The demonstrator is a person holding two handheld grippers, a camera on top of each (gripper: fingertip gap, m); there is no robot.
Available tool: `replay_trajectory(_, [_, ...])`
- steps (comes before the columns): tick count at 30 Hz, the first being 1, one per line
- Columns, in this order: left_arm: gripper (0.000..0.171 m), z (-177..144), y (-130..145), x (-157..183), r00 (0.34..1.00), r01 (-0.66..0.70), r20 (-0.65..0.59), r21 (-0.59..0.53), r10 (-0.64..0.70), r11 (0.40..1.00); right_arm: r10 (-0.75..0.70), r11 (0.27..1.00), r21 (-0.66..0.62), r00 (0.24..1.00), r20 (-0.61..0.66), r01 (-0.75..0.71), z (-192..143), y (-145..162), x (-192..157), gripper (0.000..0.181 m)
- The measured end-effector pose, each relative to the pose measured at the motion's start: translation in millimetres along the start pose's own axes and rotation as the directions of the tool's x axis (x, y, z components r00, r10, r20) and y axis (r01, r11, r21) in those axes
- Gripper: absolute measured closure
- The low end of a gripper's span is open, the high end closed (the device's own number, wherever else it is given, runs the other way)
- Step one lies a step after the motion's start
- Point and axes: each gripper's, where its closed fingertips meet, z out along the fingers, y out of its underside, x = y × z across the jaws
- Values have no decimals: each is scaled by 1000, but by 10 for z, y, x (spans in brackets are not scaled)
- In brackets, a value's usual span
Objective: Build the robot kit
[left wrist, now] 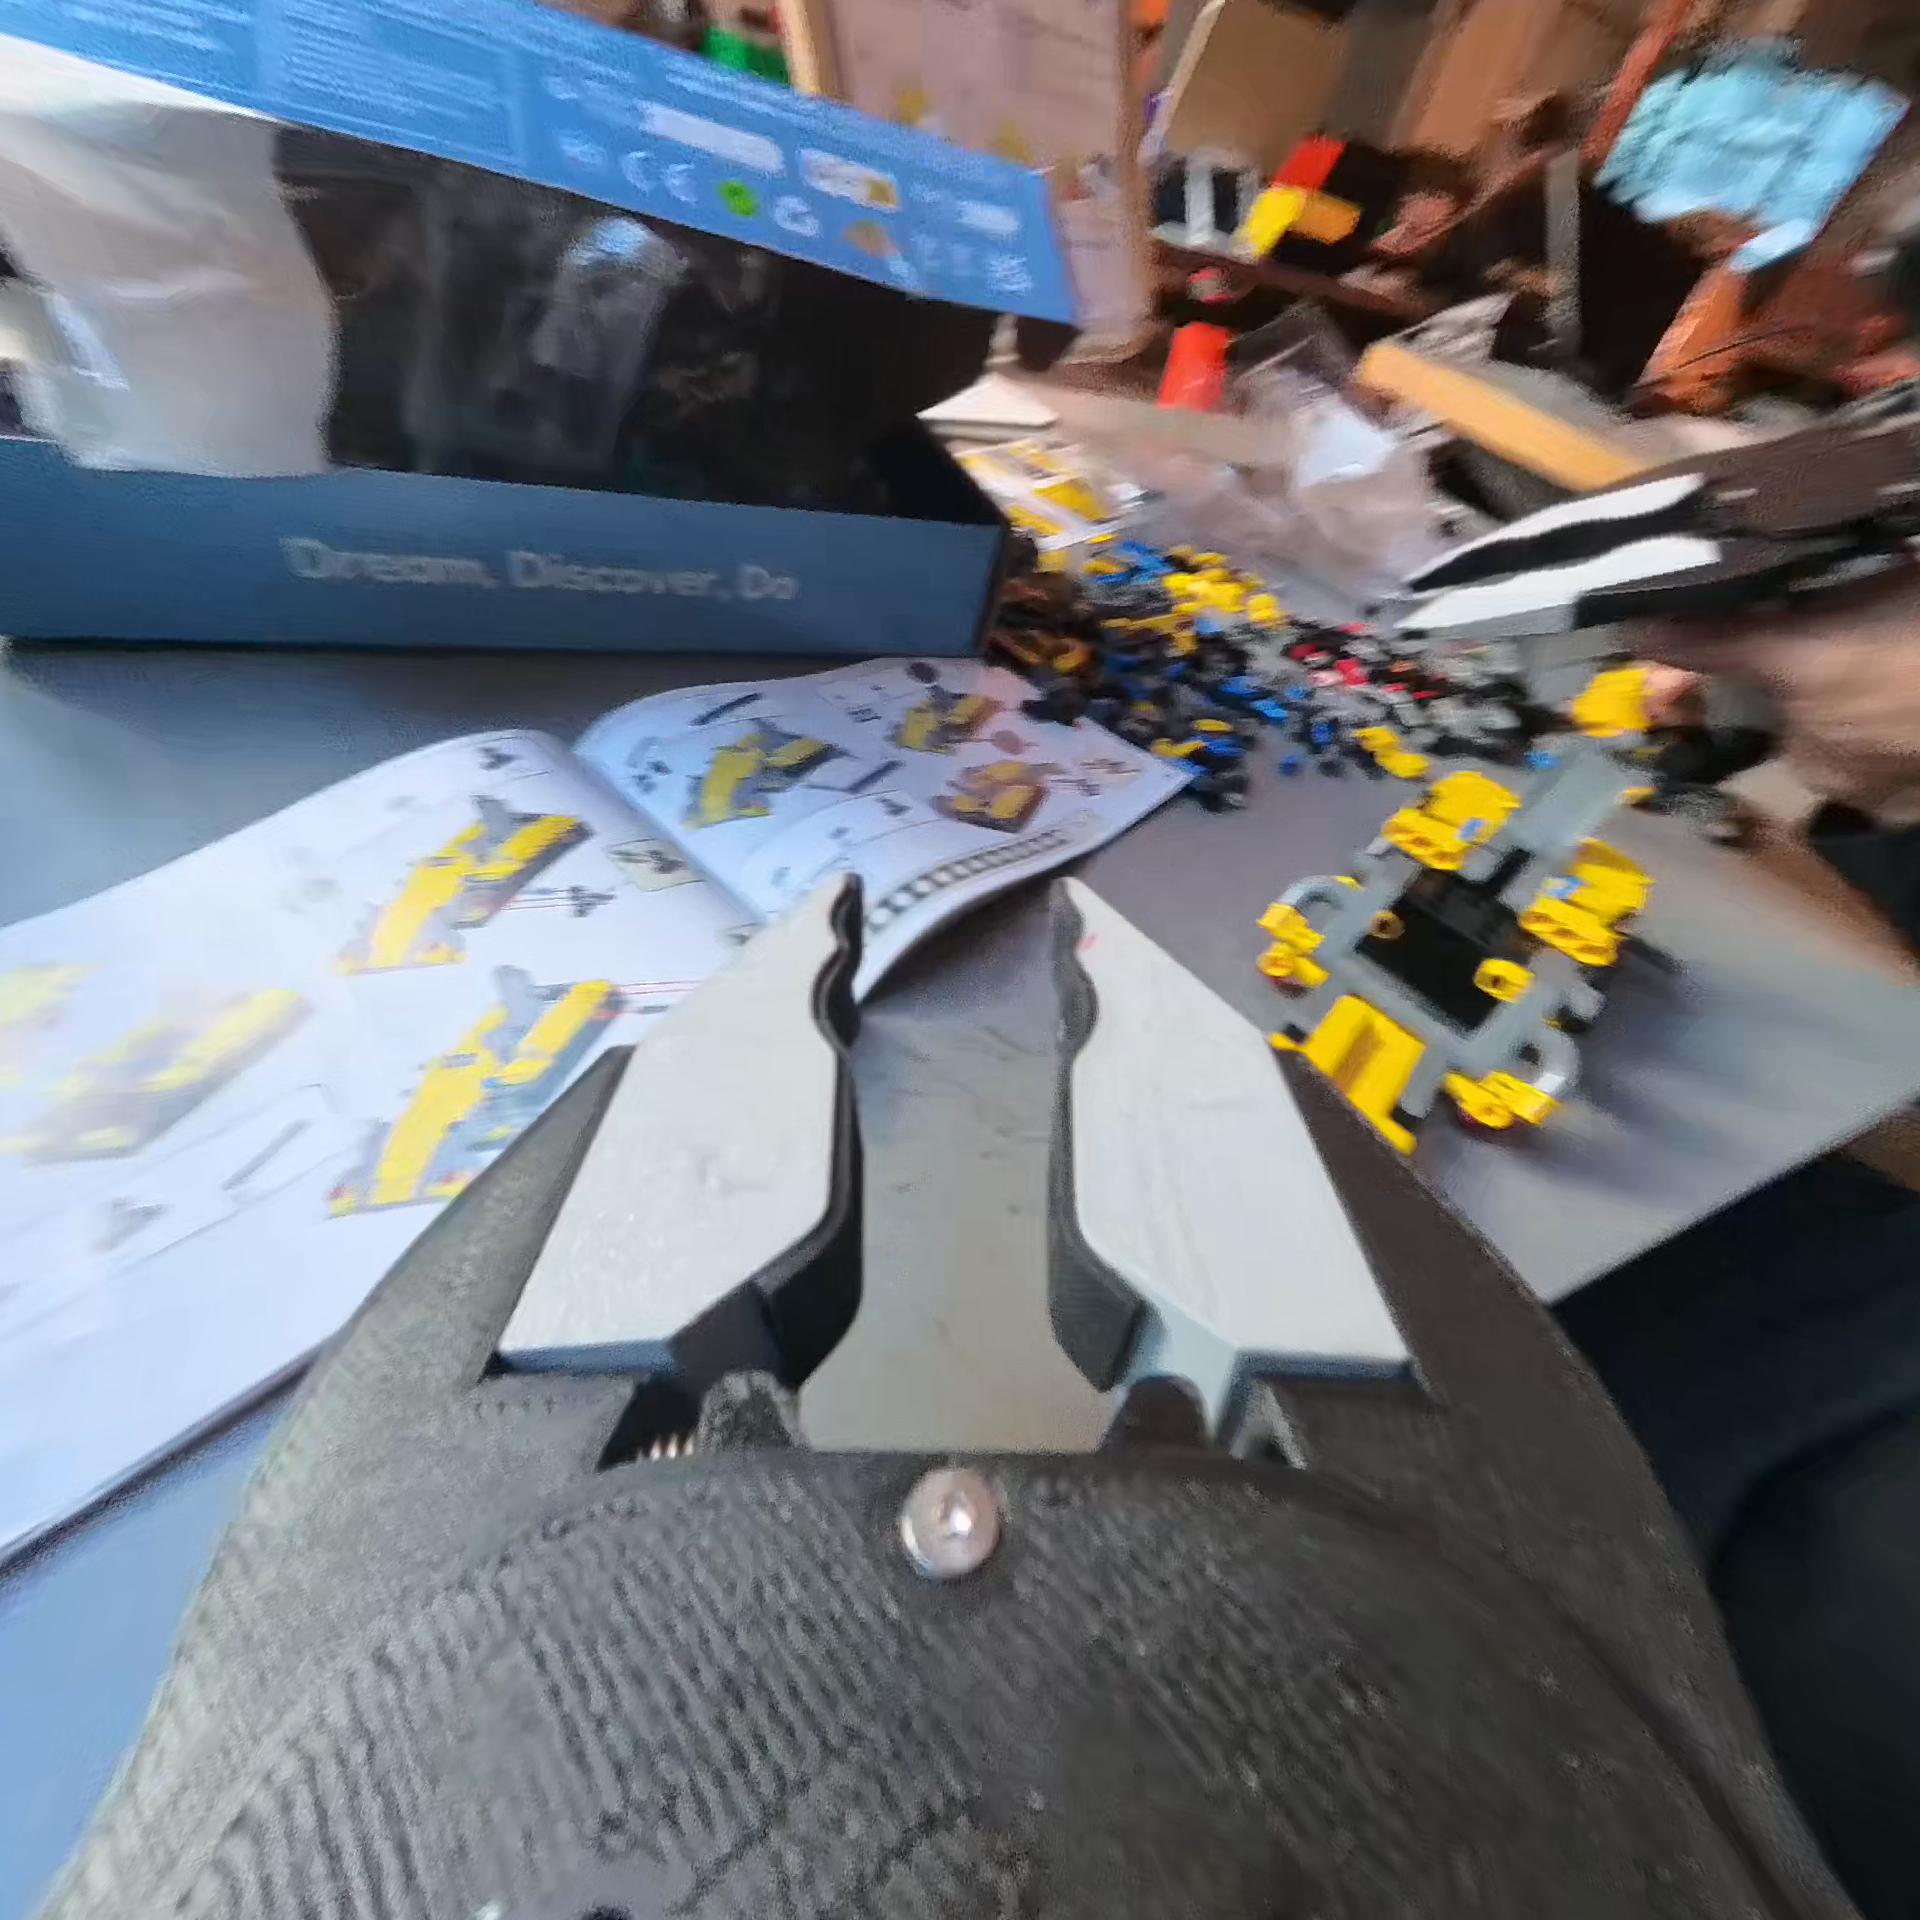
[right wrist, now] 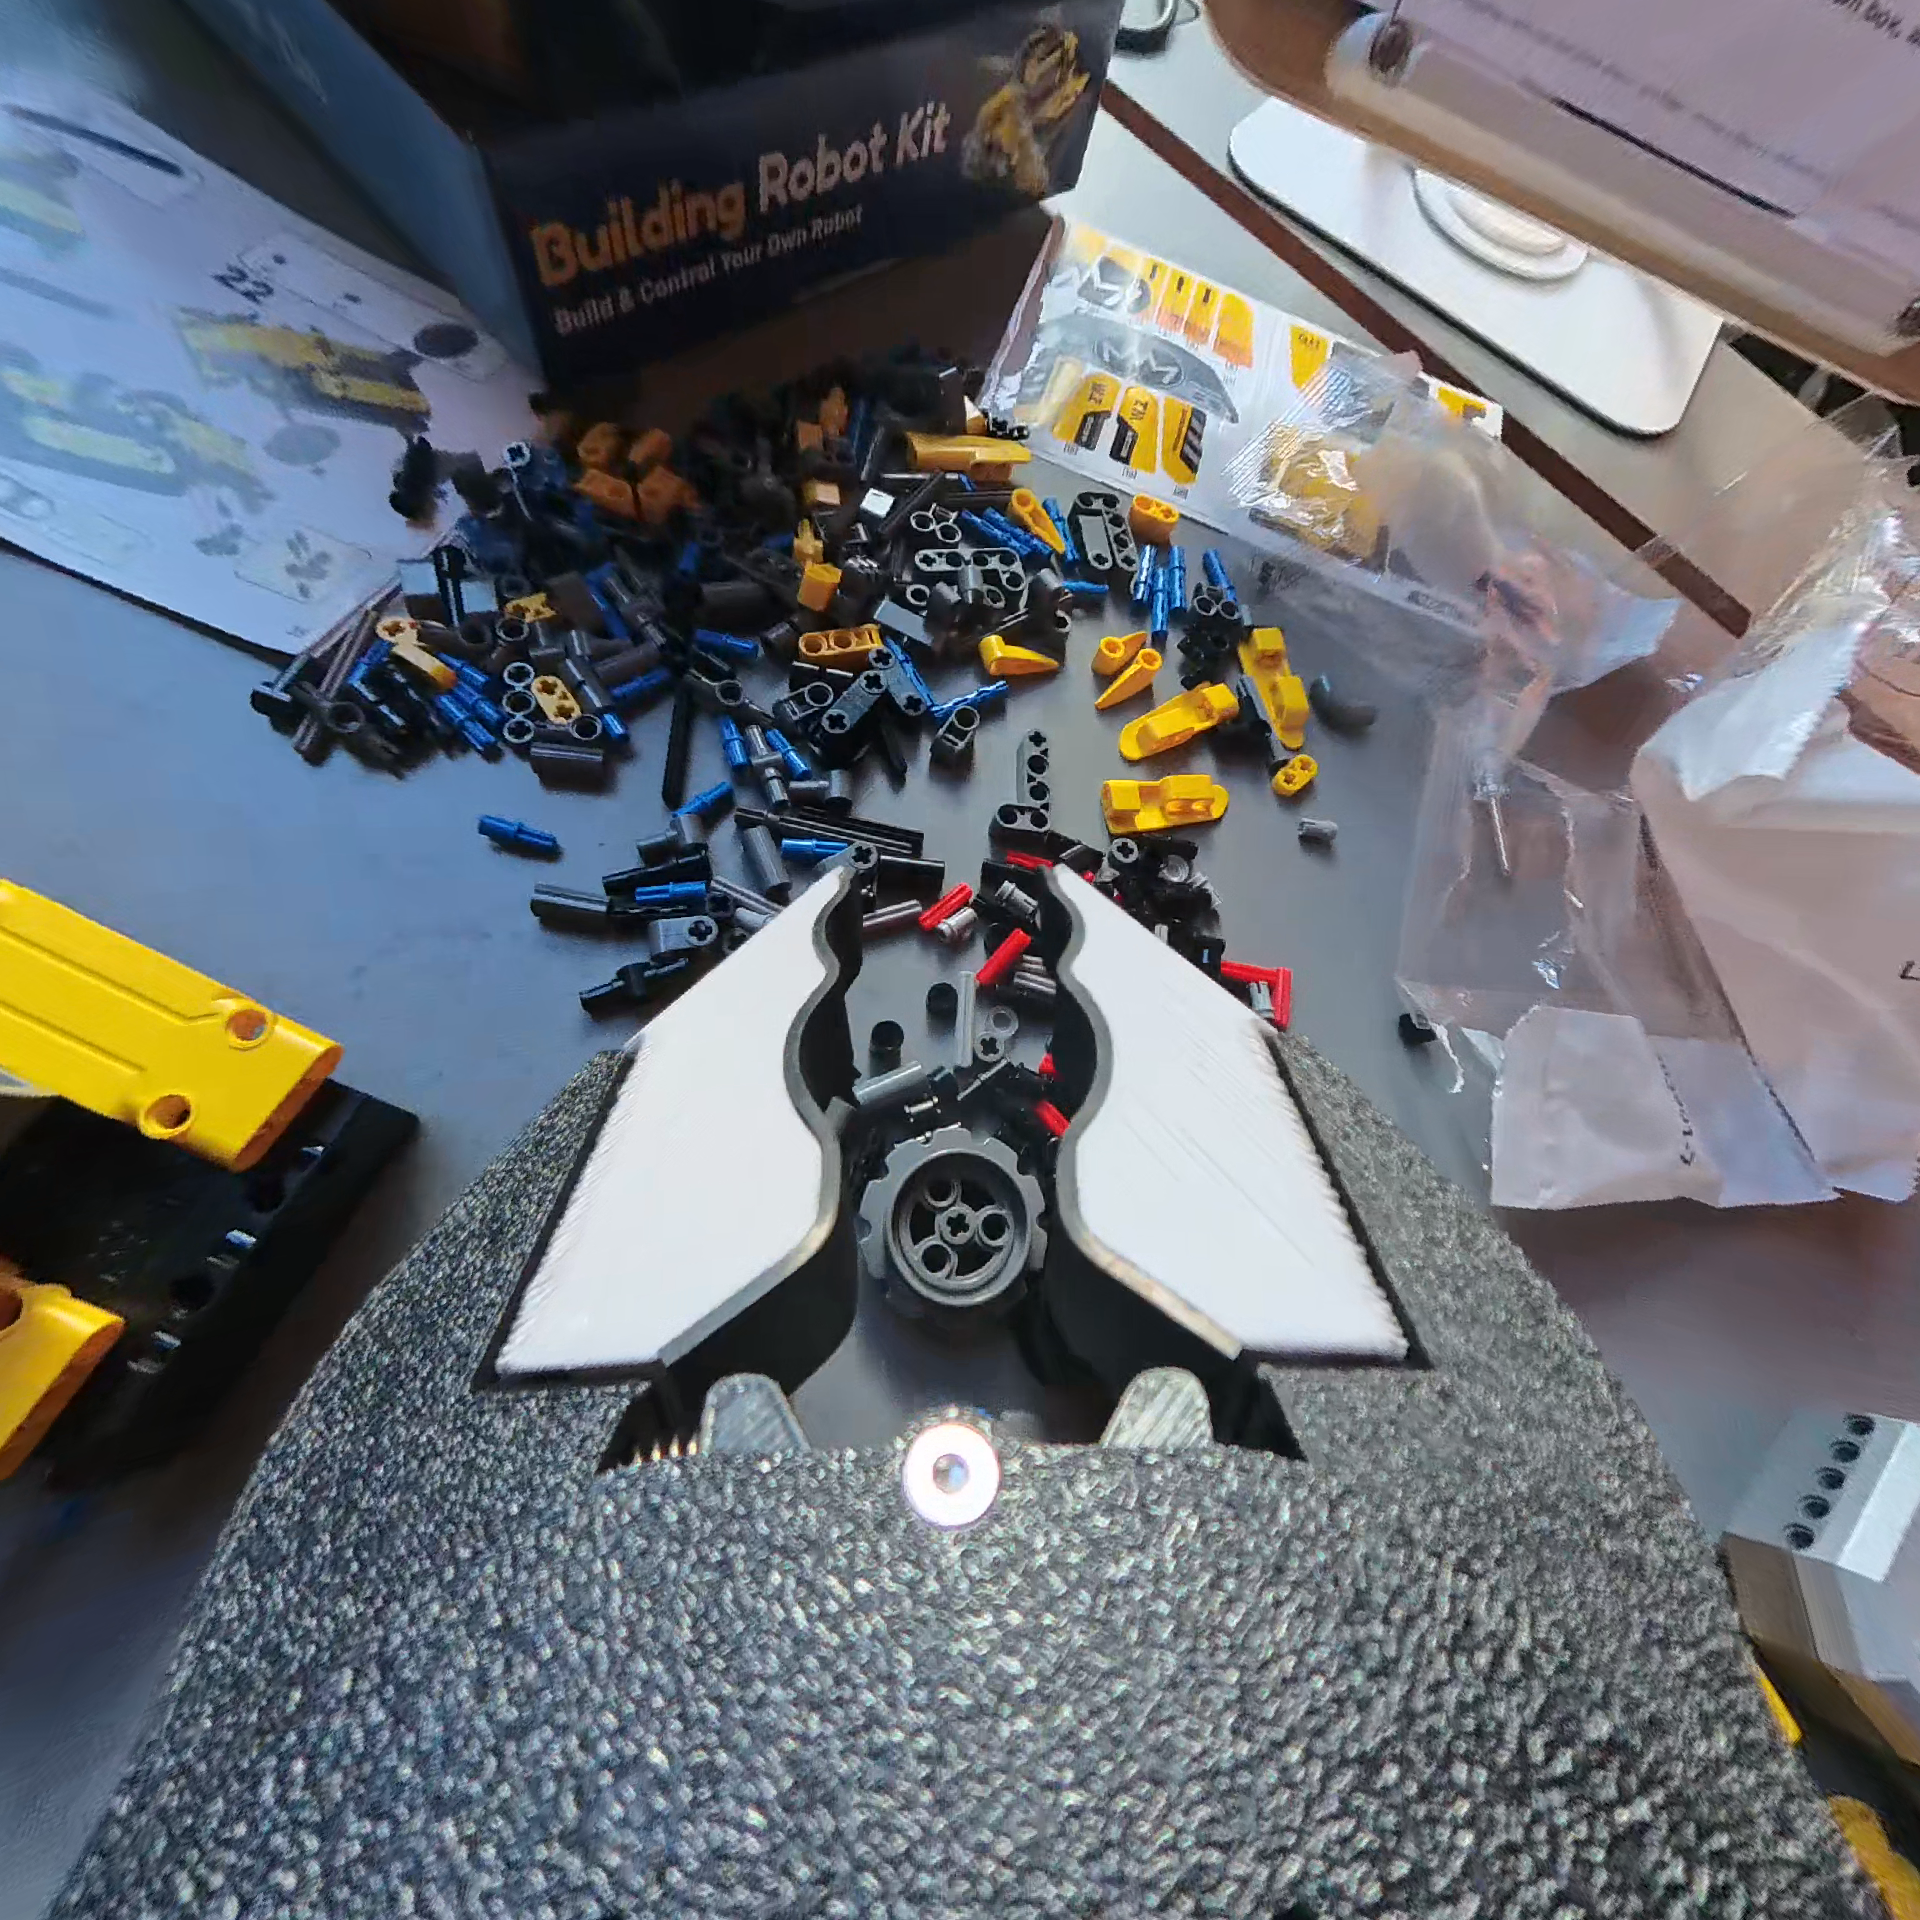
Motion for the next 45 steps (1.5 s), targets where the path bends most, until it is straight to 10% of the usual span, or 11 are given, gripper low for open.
replay_trajectory(9, [121,233,-89,-158,990,17,142,-62,-8,998,-22,1000,12,999,-49,23,-15,24,47,172])
replay_trajectory(18, [118,391,-228,-264,950,-76,298,-78,96,994,-6,998,56,1000,11,5,29,33,-91,153])
replay_trajectory(22, [119,455,-181,-315,948,-76,302,-103,104,992,-3,993,118,992,128,-13,-6,-49,-331,181])
replay_trajectory(45, [132,481,-105,-292,979,-10,201,-81,26,997,92,966,242,995,28,-96,-115,-208,-60,161])
